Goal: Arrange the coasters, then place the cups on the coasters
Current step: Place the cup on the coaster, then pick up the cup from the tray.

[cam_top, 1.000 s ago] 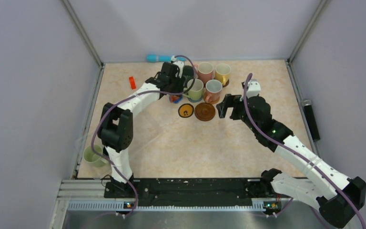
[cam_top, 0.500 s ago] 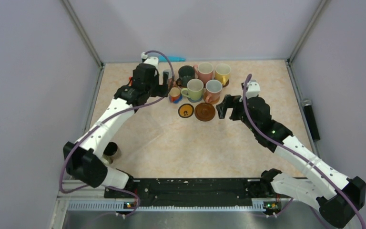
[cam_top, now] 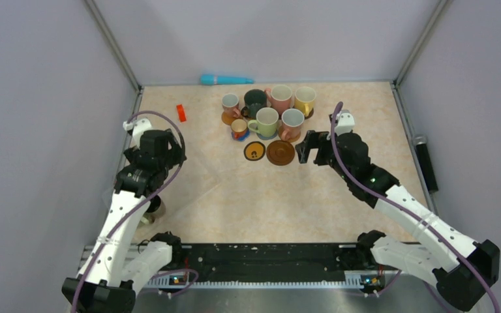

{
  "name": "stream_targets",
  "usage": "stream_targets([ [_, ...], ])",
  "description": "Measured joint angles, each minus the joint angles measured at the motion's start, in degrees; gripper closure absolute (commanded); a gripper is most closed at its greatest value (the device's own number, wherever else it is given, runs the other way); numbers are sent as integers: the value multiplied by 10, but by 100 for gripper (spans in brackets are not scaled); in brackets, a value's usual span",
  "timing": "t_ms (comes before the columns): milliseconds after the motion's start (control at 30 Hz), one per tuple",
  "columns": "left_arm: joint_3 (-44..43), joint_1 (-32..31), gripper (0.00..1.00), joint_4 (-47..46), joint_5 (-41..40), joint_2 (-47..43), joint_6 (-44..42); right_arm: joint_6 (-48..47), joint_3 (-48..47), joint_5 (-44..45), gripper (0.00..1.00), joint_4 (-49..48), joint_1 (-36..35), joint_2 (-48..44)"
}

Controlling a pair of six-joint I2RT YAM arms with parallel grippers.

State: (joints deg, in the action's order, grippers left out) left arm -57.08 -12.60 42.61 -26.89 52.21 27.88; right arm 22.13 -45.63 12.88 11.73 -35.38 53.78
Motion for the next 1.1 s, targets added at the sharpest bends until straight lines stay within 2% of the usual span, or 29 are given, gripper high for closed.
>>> stream_targets([
  [100,25,25,2,33,-21,-16,43,0,0,-1,1,0,0,3],
  [433,57,115,20,117,-106,-55,178,0,0,-5,1,0,0,8],
  [633,97,153,29,126,-82,-48,224,0,0,-6,1,-1,0,9],
  [967,148,154,49,114,-8,-12,246,0,0,-7,1,-2,0,15],
  [1100,165,155,53,114,-2,-10,260,0,0,-8,1,-1,0,21],
])
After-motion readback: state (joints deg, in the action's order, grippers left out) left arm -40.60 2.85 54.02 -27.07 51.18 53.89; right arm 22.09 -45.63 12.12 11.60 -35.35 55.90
